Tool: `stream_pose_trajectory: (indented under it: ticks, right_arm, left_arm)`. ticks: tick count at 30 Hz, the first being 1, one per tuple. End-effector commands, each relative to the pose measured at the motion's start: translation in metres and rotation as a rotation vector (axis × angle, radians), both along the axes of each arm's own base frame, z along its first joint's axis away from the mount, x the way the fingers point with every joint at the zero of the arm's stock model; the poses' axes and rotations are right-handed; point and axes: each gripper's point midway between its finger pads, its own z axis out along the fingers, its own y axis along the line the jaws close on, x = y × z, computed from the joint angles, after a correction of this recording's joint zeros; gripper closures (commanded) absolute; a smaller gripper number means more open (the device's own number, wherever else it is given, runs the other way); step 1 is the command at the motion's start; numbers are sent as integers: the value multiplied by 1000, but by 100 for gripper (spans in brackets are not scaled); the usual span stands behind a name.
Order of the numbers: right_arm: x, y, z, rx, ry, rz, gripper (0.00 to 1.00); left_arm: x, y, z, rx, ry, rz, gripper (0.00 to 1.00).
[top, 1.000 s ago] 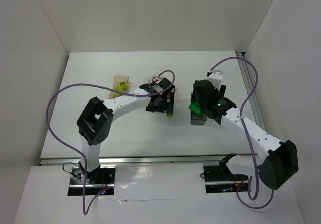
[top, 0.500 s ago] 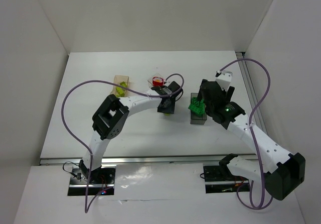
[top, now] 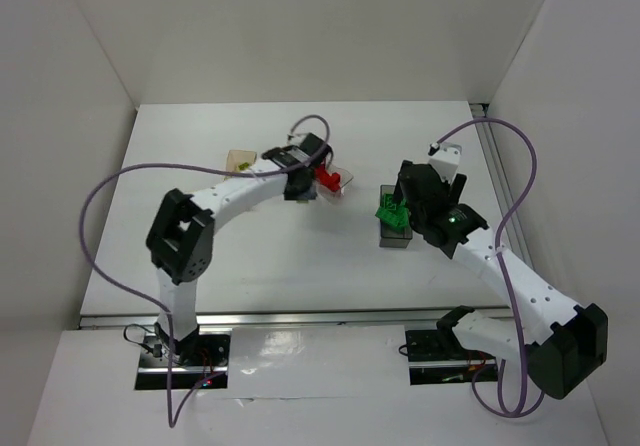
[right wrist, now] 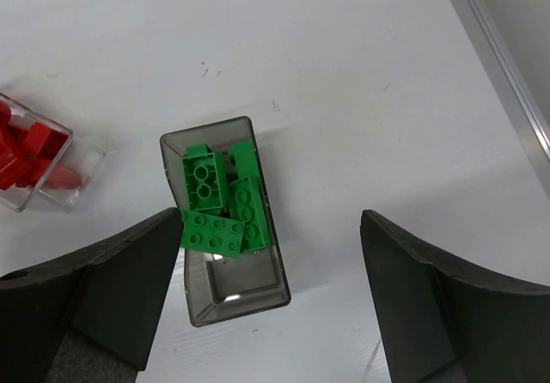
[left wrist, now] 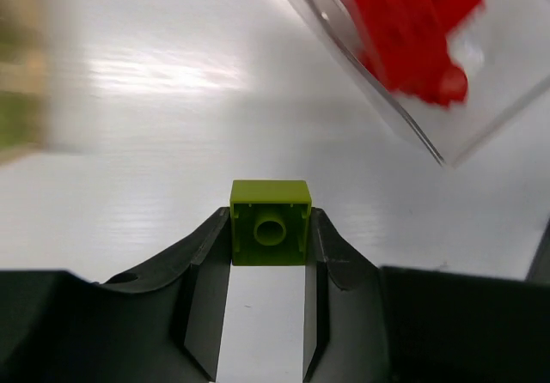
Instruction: Sort the legos into containers by color
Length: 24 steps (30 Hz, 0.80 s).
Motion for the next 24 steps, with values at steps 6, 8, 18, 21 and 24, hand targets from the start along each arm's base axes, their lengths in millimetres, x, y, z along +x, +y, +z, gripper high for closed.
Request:
stream_pose_trajectory:
  ticks: [6, 8, 18, 21, 24]
  right_arm:
    - [3, 5, -3, 19, -6, 22, 9]
    - [4, 7, -7, 18, 7, 29, 9]
    - [6, 7, -12, 1, 25, 34, 9]
    - [7, 5, -13, -3, 44, 20, 0]
    - [10, 3, -10, -17, 51, -4, 0]
  left_arm:
    - [40, 157, 69, 11, -115, 356, 83]
    - [46, 178, 62, 0, -91, 405, 83]
    - [53, 199, 23, -25, 19, 442, 23]
    - [51, 190, 31, -26, -3, 420, 12]
    - [44, 181, 45, -34, -19, 397, 6]
